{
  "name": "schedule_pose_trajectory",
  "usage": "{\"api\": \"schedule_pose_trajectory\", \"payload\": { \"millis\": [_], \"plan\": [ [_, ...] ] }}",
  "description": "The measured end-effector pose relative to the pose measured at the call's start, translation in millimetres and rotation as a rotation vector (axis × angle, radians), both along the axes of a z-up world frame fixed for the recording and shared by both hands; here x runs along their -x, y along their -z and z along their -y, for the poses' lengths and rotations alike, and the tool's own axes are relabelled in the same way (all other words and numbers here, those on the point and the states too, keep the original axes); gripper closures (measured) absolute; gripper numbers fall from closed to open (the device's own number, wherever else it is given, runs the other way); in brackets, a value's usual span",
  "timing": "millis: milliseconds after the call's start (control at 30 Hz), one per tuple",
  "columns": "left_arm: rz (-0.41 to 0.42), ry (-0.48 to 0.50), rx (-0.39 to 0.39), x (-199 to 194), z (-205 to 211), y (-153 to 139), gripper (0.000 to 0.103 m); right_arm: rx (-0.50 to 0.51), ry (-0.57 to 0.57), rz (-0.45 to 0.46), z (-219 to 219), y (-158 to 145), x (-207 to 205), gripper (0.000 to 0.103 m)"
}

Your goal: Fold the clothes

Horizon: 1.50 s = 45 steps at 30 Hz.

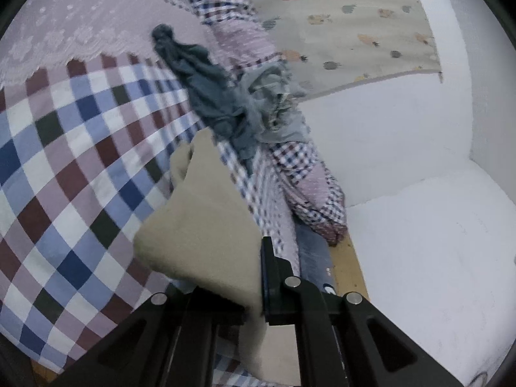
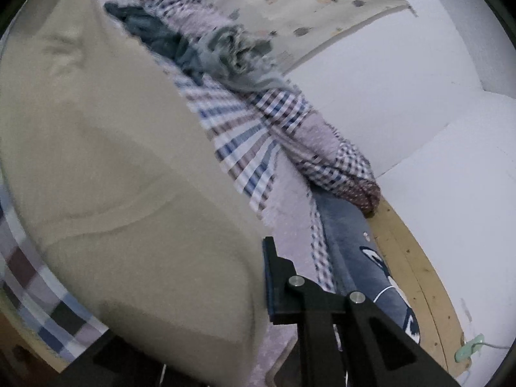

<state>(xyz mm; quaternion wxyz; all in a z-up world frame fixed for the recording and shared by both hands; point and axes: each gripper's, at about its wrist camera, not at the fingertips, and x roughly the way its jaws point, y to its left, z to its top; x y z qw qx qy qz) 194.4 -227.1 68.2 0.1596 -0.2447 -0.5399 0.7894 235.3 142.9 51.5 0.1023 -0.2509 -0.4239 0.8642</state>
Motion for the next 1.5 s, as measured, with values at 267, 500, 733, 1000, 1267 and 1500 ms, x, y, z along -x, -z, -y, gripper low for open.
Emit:
{"api": "schedule_pose_trajectory", "payload": {
  "millis": [267,500,733,1000,1267,1500],
  "plan": [
    [-0.197,0.005,0.006,-54,1,-71,0.100,0.091,-0.015,-0.094,3,-91,-46,0.094],
    [-0.385,-0.069,-0.002,-112,17,-160,0.100,0.221,-0.060,-0.095,2,-201,-82,0.093],
    [-0.302,-0.066,0.051,-62,26,-177,0.100,0.389,-0.057,0.163,-11,-203,-8,0.093],
    [0.024,-0.056,0.194,91,13,-86,0.100,0.443,0.028,0.434,-35,-108,144,0.093],
    [0.306,-0.038,0.275,198,5,-13,0.099,0.729,0.185,0.705,-90,-34,263,0.074],
    [0.363,-0.001,0.176,238,19,10,0.063,0.961,0.475,0.271,-184,-68,275,0.046]
  ]
}}
